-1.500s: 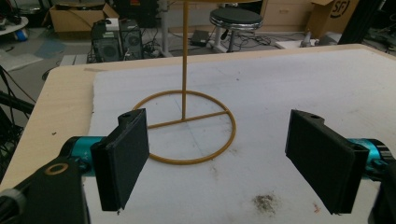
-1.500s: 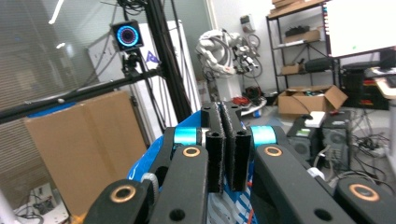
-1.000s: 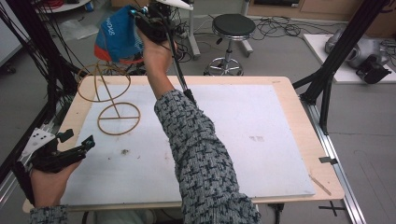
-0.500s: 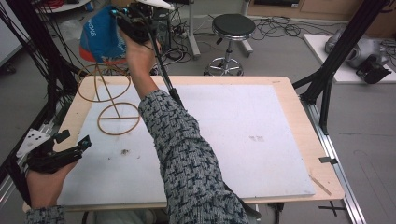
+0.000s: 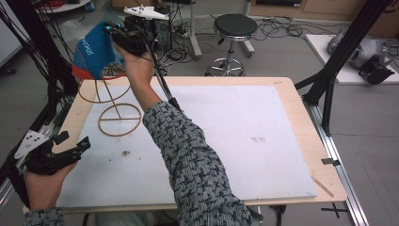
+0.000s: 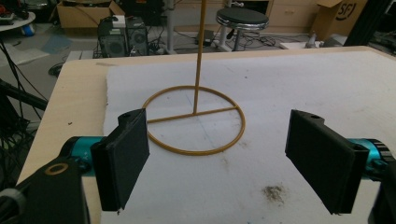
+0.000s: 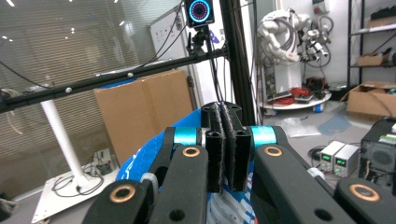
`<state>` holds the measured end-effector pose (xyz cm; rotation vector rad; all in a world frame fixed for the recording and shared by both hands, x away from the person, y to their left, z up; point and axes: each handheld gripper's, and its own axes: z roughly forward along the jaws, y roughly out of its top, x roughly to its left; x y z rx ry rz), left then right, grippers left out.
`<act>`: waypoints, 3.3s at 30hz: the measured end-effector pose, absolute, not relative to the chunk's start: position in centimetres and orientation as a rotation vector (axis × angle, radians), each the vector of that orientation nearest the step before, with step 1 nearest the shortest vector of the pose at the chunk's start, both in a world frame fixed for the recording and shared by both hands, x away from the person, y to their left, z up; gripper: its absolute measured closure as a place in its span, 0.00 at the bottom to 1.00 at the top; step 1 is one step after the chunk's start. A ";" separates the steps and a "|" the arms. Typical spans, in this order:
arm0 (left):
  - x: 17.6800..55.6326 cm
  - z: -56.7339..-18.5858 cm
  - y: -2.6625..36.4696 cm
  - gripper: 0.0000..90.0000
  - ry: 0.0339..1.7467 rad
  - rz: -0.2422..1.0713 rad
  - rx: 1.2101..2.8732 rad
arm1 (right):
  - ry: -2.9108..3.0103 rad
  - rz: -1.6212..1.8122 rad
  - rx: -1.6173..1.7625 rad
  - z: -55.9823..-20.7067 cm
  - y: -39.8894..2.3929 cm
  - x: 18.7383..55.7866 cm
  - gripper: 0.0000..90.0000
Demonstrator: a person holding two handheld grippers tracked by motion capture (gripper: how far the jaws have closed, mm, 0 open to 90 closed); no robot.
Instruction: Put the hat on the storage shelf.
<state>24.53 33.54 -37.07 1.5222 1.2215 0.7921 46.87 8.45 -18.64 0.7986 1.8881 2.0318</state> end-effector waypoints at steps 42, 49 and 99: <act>24.6 -37.2 33.8 0.24 1.235 0.789 1.527 | 2.103 2.041 0.737 -22.8 10.6 44.0 0.98; 24.7 -37.3 33.7 0.24 1.233 0.785 1.532 | 2.115 2.084 0.737 -22.7 10.9 43.4 0.98; 25.0 -37.5 33.5 0.24 1.227 0.767 1.548 | 2.104 1.880 0.774 -27.0 11.4 43.0 0.89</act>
